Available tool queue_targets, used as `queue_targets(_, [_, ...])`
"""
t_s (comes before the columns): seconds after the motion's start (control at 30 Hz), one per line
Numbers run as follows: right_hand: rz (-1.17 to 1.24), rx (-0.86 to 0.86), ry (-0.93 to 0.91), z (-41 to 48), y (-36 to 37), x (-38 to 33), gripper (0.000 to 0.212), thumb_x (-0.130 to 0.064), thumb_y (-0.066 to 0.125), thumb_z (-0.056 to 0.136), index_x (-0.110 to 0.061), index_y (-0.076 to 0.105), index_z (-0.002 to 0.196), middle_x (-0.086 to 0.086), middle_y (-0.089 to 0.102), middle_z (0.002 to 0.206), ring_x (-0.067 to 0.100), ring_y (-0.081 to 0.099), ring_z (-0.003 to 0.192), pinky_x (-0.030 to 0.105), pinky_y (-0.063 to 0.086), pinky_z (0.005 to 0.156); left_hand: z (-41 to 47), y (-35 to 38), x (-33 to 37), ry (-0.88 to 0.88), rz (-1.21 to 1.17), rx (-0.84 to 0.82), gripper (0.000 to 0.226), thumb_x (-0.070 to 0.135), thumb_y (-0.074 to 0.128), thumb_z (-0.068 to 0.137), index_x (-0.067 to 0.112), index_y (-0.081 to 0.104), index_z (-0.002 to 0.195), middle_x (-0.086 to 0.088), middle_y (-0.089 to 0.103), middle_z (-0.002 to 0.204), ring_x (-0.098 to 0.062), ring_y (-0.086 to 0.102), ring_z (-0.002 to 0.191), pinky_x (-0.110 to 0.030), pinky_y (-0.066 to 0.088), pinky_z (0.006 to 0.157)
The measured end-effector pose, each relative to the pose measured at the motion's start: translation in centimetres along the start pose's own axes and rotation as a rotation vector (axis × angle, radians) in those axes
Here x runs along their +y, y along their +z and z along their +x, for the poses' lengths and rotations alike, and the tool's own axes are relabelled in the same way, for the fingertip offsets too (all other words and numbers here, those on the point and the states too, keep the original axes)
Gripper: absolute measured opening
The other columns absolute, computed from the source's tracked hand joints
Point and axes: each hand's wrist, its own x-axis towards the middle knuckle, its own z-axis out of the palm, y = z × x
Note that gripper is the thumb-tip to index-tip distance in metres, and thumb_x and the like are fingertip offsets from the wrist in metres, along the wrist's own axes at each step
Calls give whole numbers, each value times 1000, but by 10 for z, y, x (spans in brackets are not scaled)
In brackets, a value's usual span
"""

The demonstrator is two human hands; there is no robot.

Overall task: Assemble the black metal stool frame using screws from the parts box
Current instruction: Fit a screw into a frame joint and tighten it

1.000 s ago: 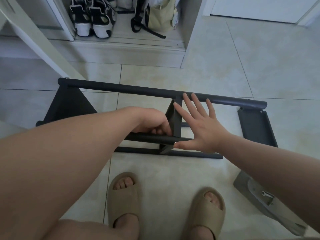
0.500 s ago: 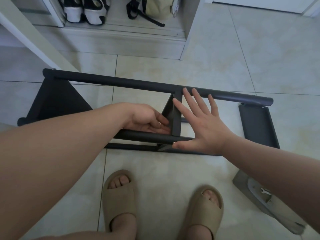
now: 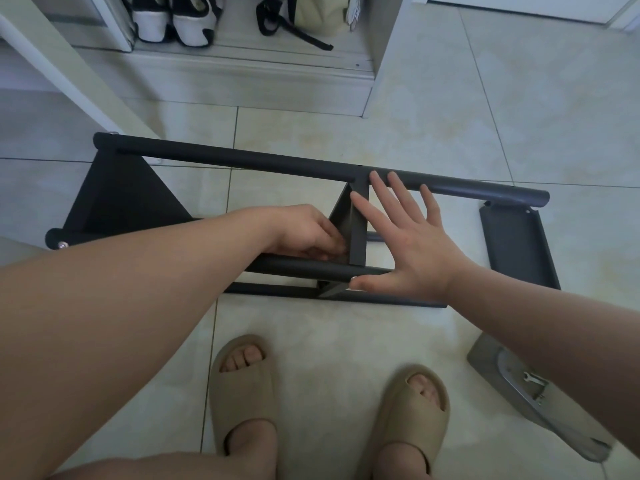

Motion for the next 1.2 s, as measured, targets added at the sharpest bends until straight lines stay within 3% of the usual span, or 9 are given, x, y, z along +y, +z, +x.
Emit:
queue_targets(0.17, [15, 8, -1, 0, 1, 1, 114, -94, 33, 71, -35, -3, 161, -2, -19, 168, 20, -23, 154, 56, -12, 122, -1, 3, 4, 1, 73, -19, 21, -3, 67, 85, 14, 77, 95, -10, 77, 101, -26, 72, 99, -34, 55, 94])
queue_targets(0.33, [13, 15, -4, 0, 1, 2, 114, -95, 32, 70, -35, -3, 161, -1, -19, 169, 21, -22, 154, 56, -12, 122, 1, 5, 6, 2, 114, 22, 22, -3, 66, 82, 17, 76, 83, -1, 77, 78, -17, 73, 77, -27, 54, 74])
queue_targets(0.5, [22, 15, -2, 0, 1, 2, 114, -94, 33, 70, -35, -2, 161, -1, -19, 169, 21, -22, 154, 57, -11, 122, 3, 6, 5, 4, 77, 2, 19, 1, 65, 86, 15, 75, 79, 0, 73, 68, -11, 69, 63, -17, 51, 59])
queue_targets(0.57, [19, 11, -2, 0, 1, 1, 115, -94, 33, 70, -35, -1, 161, -1, -19, 168, 21, -22, 154, 57, -12, 122, 3, 6, 4, 2, 73, -6, 18, 2, 65, 86, 15, 76, 79, -2, 75, 73, -14, 71, 69, -20, 54, 66])
queue_targets(0.67, [19, 11, -1, -1, 0, 1, 114, -94, 33, 70, -35, -2, 161, -1, -19, 168, 21, -22, 154, 56, -12, 122, 3, 5, 3, -42, 16, -57, 19, 3, 66, 85, 14, 80, 78, -12, 77, 93, -26, 74, 92, -36, 55, 95])
queue_targets(0.73, [21, 12, -1, 0, 0, 1, 114, -94, 33, 70, -35, -2, 161, -1, -19, 168, 21, -22, 154, 56, -12, 122, 2, 3, 2, -80, -52, -145, 20, 3, 66, 85, 14, 82, 77, -13, 77, 97, -26, 73, 97, -38, 52, 102])
queue_targets(0.93, [12, 9, 1, 0, 0, 1, 115, -94, 34, 69, -36, -3, 161, -2, -19, 168, 21, -22, 154, 56, -12, 122, 3, 1, 1, -123, -84, -289, 17, 12, 66, 85, 16, 82, 83, -8, 77, 97, -21, 73, 93, -34, 52, 97])
queue_targets(1.07, [12, 3, 2, 0, -1, 1, 115, -94, 33, 69, -35, -3, 161, -2, -20, 168, 21, -23, 154, 57, -12, 122, 4, 1, 1, -155, -123, -323, 19, 16, 63, 89, 15, 82, 86, -7, 77, 97, -19, 73, 89, -29, 55, 86])
queue_targets(1.2, [10, 2, 3, -1, -2, 0, 115, -94, 33, 69, -34, -1, 162, -1, -19, 168, 21, -22, 154, 57, -11, 122, 5, 1, 0, -151, -128, -296, 17, 15, 66, 88, 14, 82, 84, -8, 77, 98, -20, 73, 91, -31, 53, 91])
